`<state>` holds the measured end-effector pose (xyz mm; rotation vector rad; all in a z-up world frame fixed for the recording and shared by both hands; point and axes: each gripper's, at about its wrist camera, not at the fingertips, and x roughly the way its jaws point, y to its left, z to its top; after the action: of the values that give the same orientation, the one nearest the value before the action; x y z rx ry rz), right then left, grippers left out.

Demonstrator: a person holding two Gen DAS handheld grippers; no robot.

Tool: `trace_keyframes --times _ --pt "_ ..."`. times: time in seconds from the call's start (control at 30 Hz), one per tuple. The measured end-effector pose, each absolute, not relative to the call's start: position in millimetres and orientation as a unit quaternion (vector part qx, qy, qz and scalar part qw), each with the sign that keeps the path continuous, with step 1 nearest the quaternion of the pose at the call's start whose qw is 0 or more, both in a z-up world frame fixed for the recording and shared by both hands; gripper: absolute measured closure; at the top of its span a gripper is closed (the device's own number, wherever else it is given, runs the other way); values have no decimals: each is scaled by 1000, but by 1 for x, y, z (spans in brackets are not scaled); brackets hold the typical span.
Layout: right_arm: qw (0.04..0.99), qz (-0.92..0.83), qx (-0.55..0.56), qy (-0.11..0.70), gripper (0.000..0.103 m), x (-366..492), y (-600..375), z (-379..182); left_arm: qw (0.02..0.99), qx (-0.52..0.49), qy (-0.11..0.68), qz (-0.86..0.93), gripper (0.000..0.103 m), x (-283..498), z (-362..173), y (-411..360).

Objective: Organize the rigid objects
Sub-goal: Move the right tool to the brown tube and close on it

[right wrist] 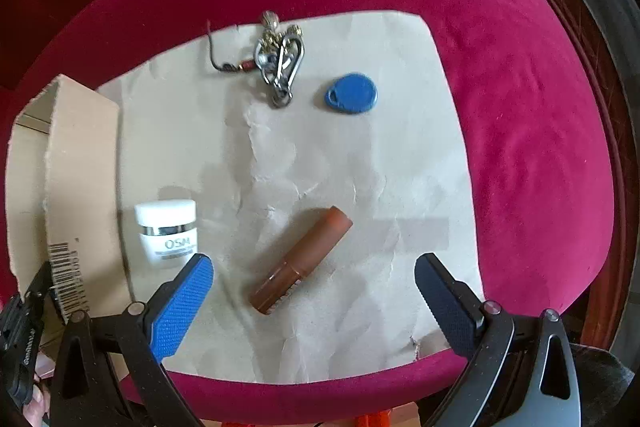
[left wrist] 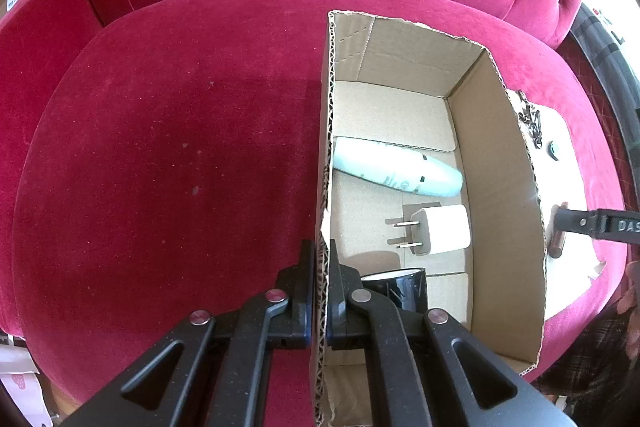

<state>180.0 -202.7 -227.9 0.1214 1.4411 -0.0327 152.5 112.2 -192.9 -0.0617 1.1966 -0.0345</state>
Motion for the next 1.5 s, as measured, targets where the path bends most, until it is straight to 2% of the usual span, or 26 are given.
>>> trace_keyframes --times 0.2,0.27,0.4,0.43,0.47,0.57,0.73,1.5 --pt "745 -21 63 664 3 180 -206 -237 826 -29 563 -16 100 152 -193 112" --pt "745 -21 63 664 14 181 -206 -238 826 -29 563 -16 100 152 -193 112" --pt "740 -16 68 669 22 188 -202 -239 826 -27 563 -17 100 152 -192 112" --pt "739 -13 70 669 26 190 -200 -239 826 -26 562 -16 100 152 -192 112" --pt "739 -13 69 670 37 190 -199 -239 826 -25 562 -16 100 152 -192 111" --pt "732 -8 65 678 61 193 -192 -241 826 -26 563 -17 100 153 -191 112" --pt "733 3 77 676 87 194 -191 -241 826 -26 562 -16 100 152 -191 111" --pt "754 -2 51 655 87 186 -191 -217 826 -26 562 -16 100 152 -191 113"
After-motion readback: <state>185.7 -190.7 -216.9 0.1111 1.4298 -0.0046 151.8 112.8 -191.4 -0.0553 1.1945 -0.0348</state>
